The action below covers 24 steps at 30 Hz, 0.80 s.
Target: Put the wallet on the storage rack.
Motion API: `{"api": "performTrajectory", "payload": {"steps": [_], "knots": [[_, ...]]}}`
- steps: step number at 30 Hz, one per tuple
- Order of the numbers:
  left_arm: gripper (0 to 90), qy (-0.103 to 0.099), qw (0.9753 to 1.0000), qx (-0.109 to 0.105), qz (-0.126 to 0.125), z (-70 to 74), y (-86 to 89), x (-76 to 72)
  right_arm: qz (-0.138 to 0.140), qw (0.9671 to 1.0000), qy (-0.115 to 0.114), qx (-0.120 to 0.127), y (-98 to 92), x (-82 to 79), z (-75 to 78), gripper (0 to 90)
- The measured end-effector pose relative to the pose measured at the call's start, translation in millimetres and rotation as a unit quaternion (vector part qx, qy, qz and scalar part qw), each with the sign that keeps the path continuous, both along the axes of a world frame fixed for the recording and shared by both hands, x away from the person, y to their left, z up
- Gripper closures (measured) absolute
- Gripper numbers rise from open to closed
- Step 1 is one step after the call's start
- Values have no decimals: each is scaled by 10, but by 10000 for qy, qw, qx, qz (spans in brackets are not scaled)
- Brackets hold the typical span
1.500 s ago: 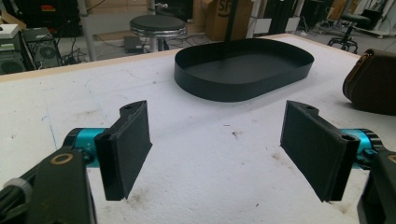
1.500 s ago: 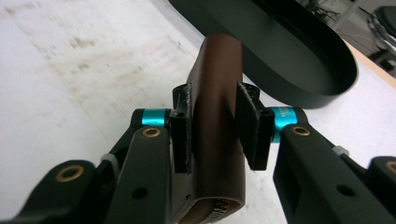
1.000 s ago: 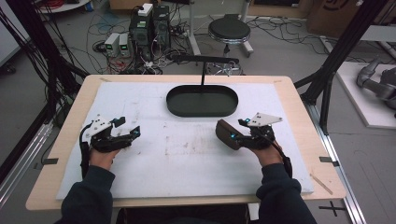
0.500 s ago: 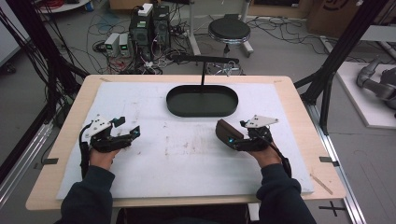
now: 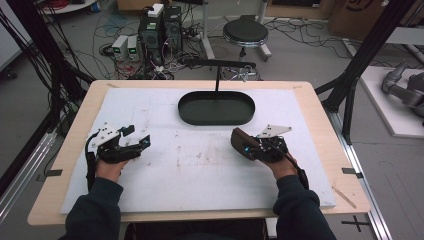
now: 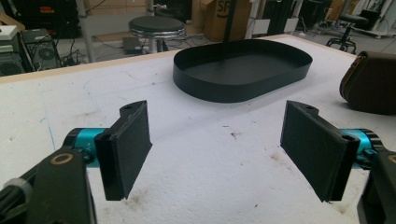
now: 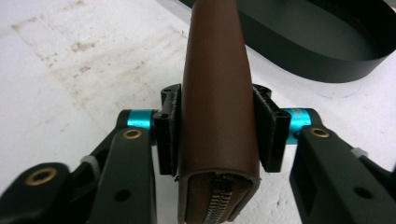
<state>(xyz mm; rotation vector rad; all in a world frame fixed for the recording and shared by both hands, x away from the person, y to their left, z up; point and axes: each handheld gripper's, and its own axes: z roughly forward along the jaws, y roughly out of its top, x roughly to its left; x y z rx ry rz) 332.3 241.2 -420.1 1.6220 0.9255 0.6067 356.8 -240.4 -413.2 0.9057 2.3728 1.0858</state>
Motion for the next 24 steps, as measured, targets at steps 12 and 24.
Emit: {"api": "performTrajectory", "payload": {"steps": [12,24], "knots": [[241,-8,10000,-8,0,1,7,1,71,9995,-43,312,27,73,142,644],[240,-7,10000,-43,14,-1,17,7,152,9972,-156,712,245,560,478,650]]}}
